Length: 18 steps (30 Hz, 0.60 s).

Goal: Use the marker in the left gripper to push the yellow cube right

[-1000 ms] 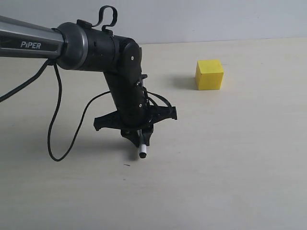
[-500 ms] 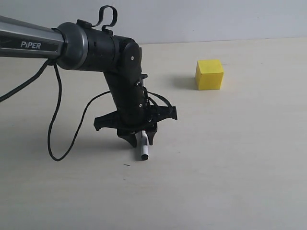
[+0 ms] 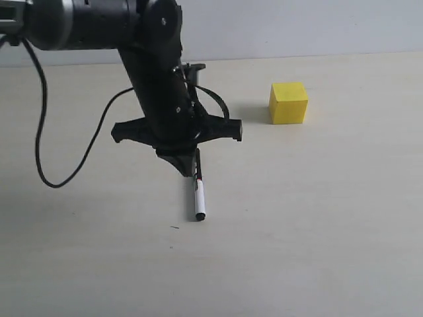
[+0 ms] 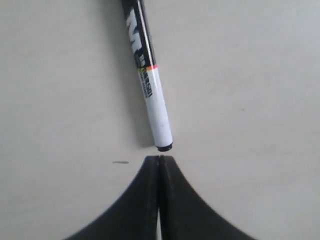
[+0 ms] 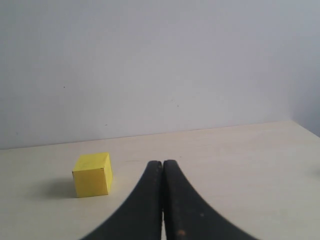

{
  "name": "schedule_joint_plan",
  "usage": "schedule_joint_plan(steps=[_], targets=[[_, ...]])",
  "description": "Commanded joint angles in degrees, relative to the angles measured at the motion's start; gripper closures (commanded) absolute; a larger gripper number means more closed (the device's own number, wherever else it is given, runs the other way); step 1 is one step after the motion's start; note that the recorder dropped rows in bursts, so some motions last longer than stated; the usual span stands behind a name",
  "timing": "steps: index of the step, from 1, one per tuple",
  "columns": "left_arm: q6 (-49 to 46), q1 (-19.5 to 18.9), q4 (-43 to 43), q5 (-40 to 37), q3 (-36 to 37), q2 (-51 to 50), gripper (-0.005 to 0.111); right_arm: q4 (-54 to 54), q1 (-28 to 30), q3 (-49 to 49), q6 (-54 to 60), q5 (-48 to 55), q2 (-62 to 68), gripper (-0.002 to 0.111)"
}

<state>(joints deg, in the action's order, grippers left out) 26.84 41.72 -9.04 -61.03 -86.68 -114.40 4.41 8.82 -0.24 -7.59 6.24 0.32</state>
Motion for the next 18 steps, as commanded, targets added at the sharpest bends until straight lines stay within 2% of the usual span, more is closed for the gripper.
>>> schedule_joint_plan(steps=[1,7,18], targets=[[-2.5,2.99,4.08,7.62,6.57,9.42,0.107,0.18,0.17,0.24,-0.2,-0.09,-0.32,0.108],[-2.62,5.18,4.64,9.39,14.82,20.86,0.107,0.18,0.17,0.24,-0.2,-0.09,-0.32,0.108],[-2.62,5.18,4.64,9.75,15.04,22.68,0.107,0.18,0.17,0.24,-0.2,-0.09,-0.32,0.108]])
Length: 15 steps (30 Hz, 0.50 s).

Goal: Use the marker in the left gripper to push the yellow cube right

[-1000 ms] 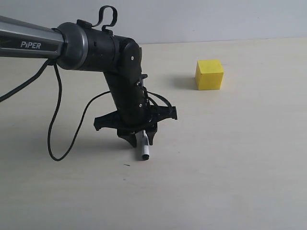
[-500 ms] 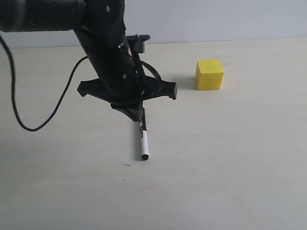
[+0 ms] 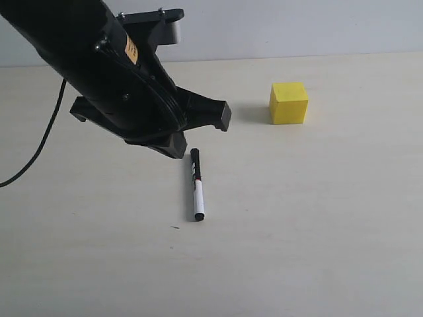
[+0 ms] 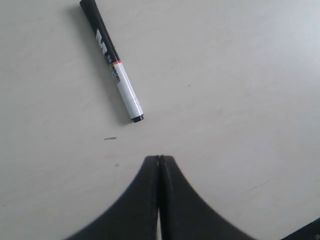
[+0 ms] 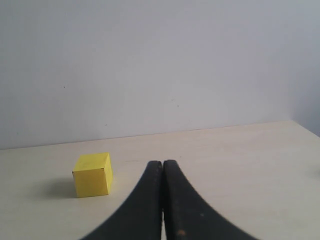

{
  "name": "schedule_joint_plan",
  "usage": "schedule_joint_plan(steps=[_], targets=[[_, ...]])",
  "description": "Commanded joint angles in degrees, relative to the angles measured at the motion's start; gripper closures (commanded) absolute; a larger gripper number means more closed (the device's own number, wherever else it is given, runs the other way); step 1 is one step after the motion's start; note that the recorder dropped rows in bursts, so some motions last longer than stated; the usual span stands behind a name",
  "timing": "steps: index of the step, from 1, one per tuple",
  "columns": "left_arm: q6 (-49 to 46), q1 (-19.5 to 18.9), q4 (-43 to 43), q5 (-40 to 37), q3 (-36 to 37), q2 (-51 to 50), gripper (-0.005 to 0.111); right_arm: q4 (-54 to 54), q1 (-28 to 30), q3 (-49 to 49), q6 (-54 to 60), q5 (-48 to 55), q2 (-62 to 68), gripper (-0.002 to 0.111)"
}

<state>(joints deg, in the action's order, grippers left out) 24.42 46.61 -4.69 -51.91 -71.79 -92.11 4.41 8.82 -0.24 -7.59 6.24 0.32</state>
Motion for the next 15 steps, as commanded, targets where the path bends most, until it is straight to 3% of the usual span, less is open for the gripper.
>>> schedule_joint_plan(steps=[1,15], targets=[[-0.2,0.29,0.3,0.63,0.15,0.4,0.107,0.18,0.17,0.24,-0.2,-0.09,-0.32,0.108],[-5.17,-0.07,2.18,0.97,0.15,0.4,0.107,0.18,0.17,0.24,-0.2,-0.09,-0.32,0.108]])
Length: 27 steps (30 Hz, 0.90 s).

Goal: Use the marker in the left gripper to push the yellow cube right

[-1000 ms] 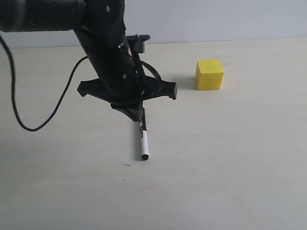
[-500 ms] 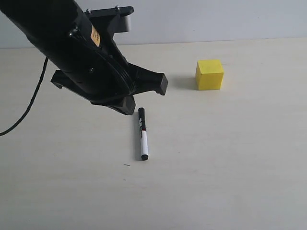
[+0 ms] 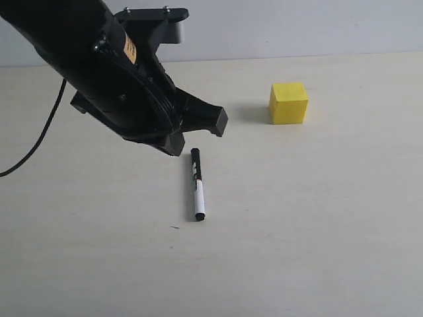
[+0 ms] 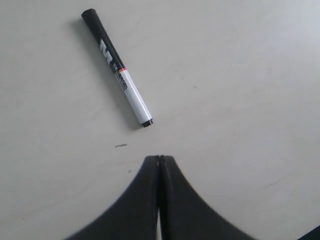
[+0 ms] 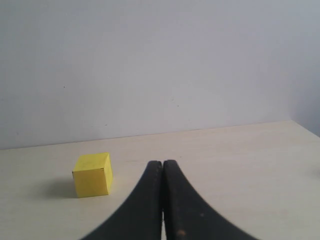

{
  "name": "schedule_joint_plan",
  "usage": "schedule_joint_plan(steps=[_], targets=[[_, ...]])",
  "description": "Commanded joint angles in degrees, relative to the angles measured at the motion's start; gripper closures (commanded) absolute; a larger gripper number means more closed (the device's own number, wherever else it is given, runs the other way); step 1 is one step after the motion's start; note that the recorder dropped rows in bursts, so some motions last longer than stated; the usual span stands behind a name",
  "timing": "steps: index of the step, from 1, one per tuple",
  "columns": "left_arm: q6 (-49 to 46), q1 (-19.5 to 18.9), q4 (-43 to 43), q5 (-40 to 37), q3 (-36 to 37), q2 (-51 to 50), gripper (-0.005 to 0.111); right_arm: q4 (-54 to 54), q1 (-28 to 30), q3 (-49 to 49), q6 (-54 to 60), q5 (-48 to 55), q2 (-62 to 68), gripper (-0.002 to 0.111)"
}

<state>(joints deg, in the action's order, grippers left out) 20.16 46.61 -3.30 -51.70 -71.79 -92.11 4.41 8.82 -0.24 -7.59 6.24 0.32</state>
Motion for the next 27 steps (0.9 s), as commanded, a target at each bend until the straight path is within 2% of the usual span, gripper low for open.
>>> schedule_joint_plan(steps=[1,6,12,15,22,27], targets=[[-2.09,-0.04,1.87,0.76,0.15,0.4,0.107,0.18,0.17,0.24,-0.2,-0.09,-0.32,0.108],[-2.44,-0.04,9.55,2.97,1.9,2.88,0.107,0.18,0.17,0.24,-0.2,-0.09,-0.32,0.108],[-2.08,-2.59,14.19,17.71,13.51,12.53,0.107,0.18,0.17,0.24,-0.2,-0.09,-0.32,0.108],[0.25,-5.84,14.07,26.52,23.51,19.18,0.107,0.18,0.17,0.24,-0.2,-0.09,-0.32,0.108],[4.67,-16.96,14.07,48.75,46.0,38.36,0.107,0.18,0.17,0.24,-0.2,-0.09,-0.32,0.108],[4.67,-22.26,14.07,53.46,57.09,54.3,0.107,0.18,0.17,0.24,-0.2,-0.09,-0.32,0.108]])
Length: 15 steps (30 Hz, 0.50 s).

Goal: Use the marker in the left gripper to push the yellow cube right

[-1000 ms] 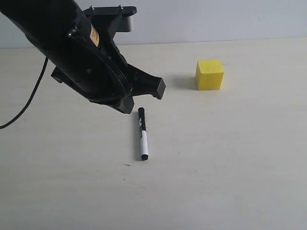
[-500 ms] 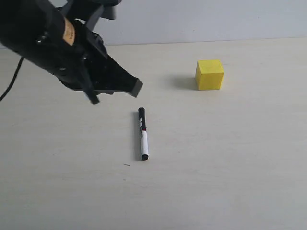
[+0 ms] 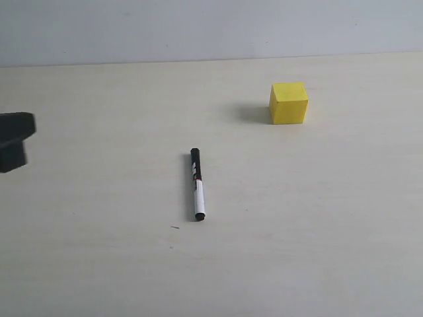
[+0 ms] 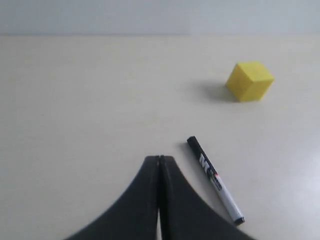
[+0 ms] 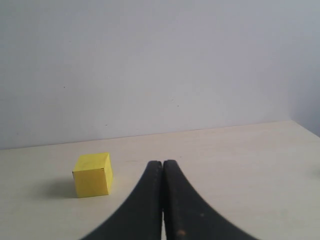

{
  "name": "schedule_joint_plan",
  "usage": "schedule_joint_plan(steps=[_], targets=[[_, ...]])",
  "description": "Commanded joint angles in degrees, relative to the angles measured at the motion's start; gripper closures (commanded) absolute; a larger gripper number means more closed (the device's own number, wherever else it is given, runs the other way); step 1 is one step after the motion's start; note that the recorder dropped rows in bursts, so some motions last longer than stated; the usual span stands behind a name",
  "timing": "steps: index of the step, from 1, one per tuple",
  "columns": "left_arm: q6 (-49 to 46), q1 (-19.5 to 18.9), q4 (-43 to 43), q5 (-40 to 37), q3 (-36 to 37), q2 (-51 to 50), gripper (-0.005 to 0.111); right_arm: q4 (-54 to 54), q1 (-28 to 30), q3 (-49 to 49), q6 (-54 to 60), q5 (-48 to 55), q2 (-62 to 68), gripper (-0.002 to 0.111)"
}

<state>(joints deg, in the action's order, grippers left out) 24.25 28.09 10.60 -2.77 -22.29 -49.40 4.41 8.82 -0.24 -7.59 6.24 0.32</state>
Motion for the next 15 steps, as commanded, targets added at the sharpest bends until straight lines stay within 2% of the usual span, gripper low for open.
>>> schedule_joint_plan(steps=[1,12,15], targets=[[0.58,-4.86,0.16,4.7,9.35,15.09,0.107,0.18,0.17,0.24,-0.2,-0.09,-0.32,0.108],[1.02,-18.62,-0.98,4.7,22.29,46.39,0.107,0.18,0.17,0.24,-0.2,-0.09,-0.32,0.108],[1.71,-20.23,-0.98,-0.72,22.29,49.4,0.107,0.18,0.17,0.24,-0.2,-0.09,-0.32,0.108]])
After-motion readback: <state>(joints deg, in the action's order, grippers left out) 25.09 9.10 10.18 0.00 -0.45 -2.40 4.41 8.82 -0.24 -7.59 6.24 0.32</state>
